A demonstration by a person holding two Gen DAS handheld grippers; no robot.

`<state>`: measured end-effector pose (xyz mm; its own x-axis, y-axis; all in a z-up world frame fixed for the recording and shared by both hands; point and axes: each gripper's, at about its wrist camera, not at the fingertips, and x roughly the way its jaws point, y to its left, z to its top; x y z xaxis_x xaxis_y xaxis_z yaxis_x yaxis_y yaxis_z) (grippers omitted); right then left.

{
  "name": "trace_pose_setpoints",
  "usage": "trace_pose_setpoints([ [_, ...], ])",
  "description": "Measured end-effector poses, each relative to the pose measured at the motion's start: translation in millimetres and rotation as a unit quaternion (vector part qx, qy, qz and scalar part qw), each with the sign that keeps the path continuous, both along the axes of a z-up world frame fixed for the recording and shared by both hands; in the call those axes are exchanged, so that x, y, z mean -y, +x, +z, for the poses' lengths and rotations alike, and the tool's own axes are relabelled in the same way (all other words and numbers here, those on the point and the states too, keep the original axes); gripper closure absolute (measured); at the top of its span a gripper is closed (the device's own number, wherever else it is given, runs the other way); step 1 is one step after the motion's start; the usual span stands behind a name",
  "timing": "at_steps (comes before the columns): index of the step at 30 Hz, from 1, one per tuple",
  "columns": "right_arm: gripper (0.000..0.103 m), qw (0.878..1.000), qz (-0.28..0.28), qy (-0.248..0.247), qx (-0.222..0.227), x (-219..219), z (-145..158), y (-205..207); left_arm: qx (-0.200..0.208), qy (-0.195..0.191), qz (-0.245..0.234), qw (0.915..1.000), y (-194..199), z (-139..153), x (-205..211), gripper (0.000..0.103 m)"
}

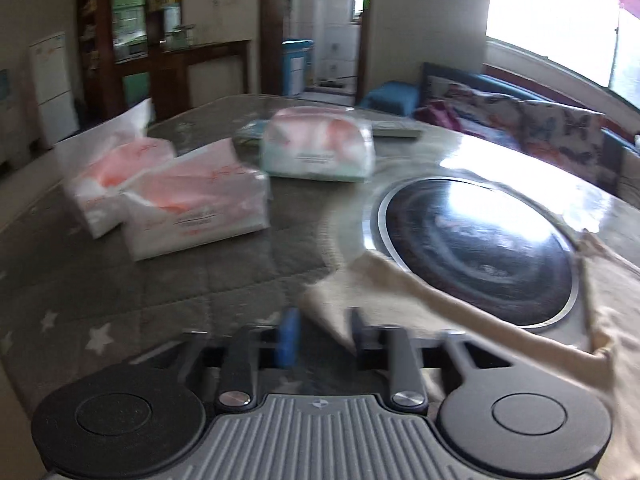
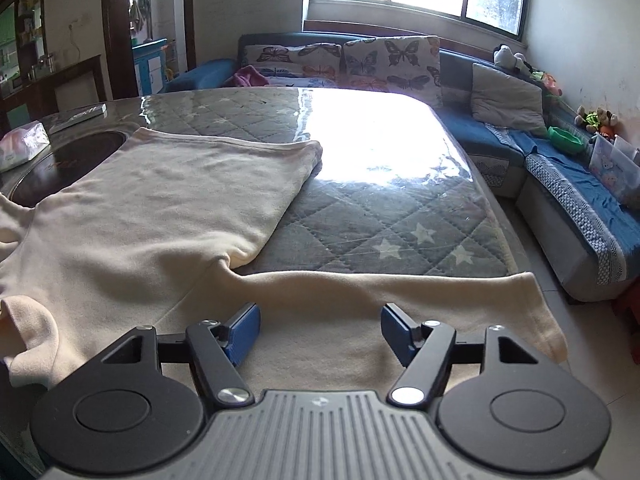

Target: Fold clothes

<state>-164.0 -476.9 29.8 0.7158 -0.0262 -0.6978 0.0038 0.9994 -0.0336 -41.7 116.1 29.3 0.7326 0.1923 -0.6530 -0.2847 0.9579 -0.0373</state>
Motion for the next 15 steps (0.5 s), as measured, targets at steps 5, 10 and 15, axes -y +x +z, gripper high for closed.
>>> trace_pose_setpoints([
  [5,0.034,1.0,-0.004,-0.001,-0.006,3.1,-1.2,3.8,-0.017,0.036,-0.036,0.9986,21.7,-8.1,17.0,0.067],
  [10,0.028,1.0,-0.014,0.016,-0.008,9.6,-5.3,5.3,-0.014,0.089,-0.045,0.9949,38.6,-12.3,22.8,0.098],
  [15,0.022,1.0,-0.02,0.022,0.007,14.9,-10.9,15.2,-0.012,0.152,-0.034,0.9878,56.1,-20.8,24.5,0.099],
])
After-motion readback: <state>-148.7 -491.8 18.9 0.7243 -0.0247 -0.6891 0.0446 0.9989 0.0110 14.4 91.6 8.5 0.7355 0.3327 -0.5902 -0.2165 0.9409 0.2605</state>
